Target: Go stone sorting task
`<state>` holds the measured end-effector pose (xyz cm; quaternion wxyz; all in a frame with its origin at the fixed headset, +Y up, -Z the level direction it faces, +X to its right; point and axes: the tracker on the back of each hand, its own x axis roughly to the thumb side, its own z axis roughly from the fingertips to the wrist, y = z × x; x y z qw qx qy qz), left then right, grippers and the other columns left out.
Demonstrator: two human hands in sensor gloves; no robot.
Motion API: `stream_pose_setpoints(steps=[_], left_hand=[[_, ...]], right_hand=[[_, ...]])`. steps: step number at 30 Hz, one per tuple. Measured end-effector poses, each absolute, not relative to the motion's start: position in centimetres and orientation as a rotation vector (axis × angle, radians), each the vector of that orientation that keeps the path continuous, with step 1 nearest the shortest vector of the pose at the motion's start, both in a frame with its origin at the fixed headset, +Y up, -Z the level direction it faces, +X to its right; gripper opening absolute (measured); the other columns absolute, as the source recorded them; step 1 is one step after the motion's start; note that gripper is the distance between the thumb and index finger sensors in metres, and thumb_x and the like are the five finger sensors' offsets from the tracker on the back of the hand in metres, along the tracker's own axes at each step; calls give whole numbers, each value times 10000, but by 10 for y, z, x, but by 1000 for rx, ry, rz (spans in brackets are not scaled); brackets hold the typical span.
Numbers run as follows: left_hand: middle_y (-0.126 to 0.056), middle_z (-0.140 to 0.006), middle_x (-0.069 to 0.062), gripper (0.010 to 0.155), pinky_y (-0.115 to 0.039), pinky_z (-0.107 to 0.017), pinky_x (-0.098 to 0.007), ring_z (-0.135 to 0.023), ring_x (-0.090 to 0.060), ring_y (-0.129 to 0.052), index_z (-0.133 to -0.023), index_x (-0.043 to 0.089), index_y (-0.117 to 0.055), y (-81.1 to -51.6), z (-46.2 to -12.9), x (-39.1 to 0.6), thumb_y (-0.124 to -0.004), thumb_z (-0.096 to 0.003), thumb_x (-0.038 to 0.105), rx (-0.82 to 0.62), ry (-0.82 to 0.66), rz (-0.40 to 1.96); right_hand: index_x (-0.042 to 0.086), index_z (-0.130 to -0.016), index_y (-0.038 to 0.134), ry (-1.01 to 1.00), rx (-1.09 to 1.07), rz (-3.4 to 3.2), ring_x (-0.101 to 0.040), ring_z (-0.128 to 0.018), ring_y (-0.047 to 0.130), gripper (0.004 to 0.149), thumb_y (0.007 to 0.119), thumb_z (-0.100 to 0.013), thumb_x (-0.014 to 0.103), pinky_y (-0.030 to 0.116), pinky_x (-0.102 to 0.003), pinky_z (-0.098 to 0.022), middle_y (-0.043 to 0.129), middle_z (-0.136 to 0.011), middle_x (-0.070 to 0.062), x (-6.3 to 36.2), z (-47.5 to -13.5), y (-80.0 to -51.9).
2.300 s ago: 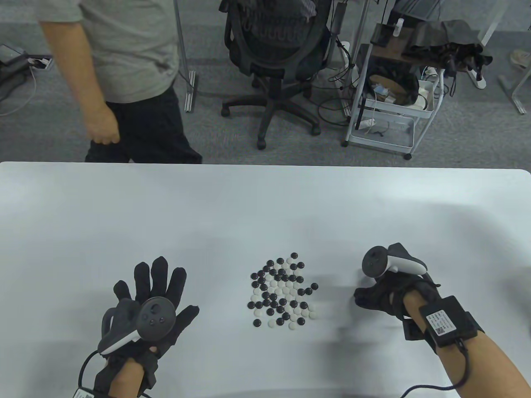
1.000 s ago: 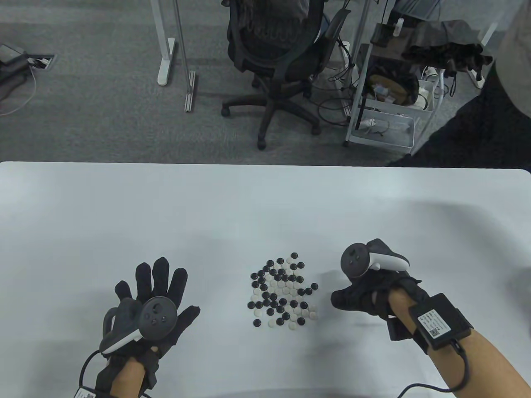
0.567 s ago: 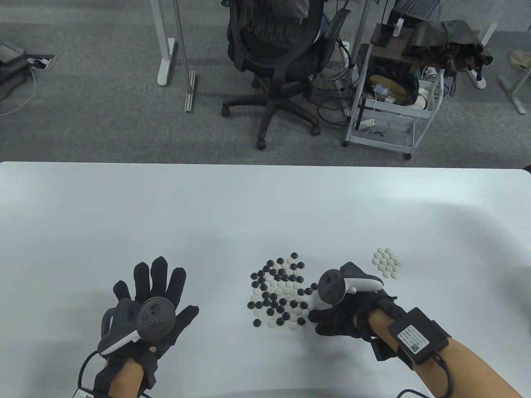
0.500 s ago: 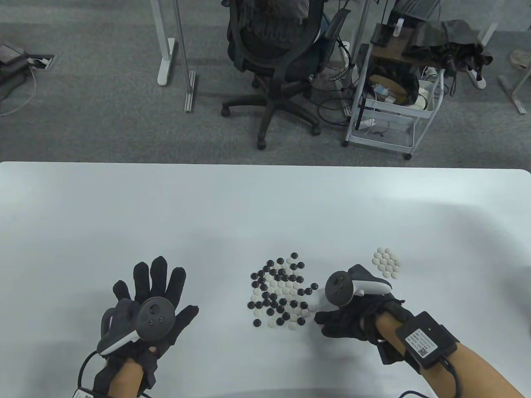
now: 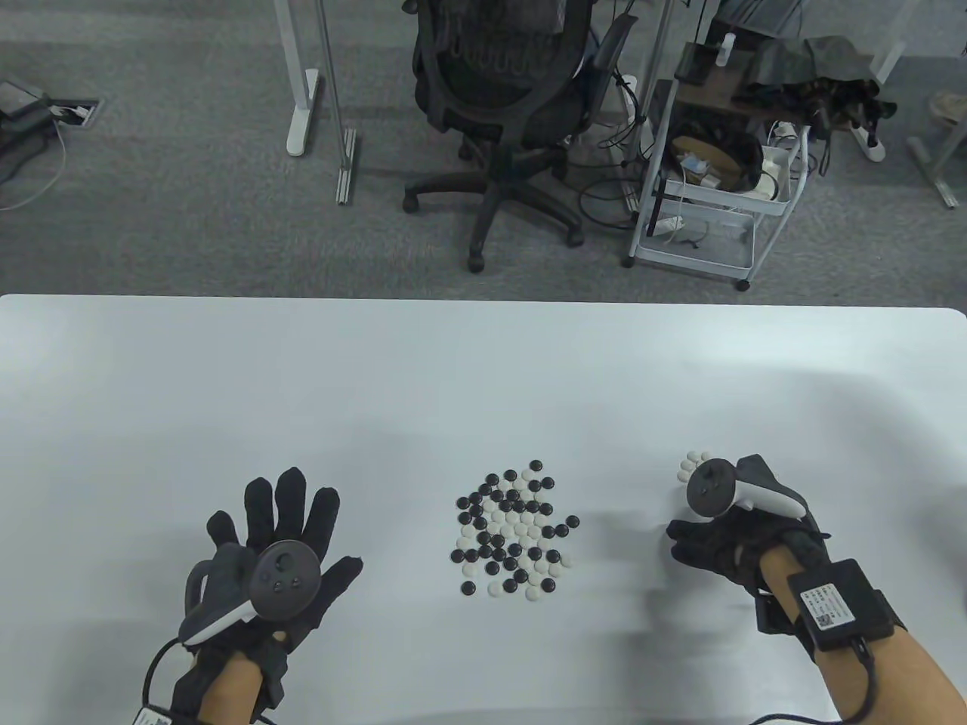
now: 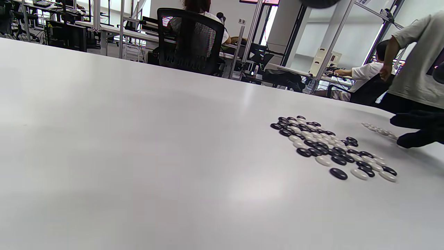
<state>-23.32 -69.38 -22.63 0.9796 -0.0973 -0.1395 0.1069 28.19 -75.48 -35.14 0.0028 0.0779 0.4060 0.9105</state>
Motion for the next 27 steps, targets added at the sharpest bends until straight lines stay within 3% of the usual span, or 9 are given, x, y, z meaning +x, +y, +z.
stream_pose_setpoints(steps=[17, 22, 27], left_hand=[[101, -1164, -338, 772, 0, -518, -848, -956, -614, 106, -1202, 102, -146, -694, -226, -233, -439, -636, 538, -198, -281, 216], [102, -1164, -337, 773, 0, -517, -849, -955, -616, 107, -1203, 102, -147, -693, -226, -233, -438, -636, 539, -195, -280, 218], [101, -1164, -338, 775, 0, -517, -849, -955, -616, 106, -1203, 100, -147, -694, -226, -233, -439, -635, 538, -200, -279, 215]], right_hand=[[263, -1125, 324, 1226, -8, 2824, -539, -846, -189, 666, 507, -541, 524, 9, -813, -535, -163, -1020, -224, 292, -388, -753], [242, -1135, 396, 1109, 119, 2692, -549, -847, -173, 666, 494, -541, 527, 26, -816, -534, -132, -1038, -244, 281, -385, -726], [222, -1119, 528, 1207, 316, 2628, -550, -852, -160, 648, 504, -546, 524, 39, -819, -536, -86, -1062, -246, 249, -373, -715]])
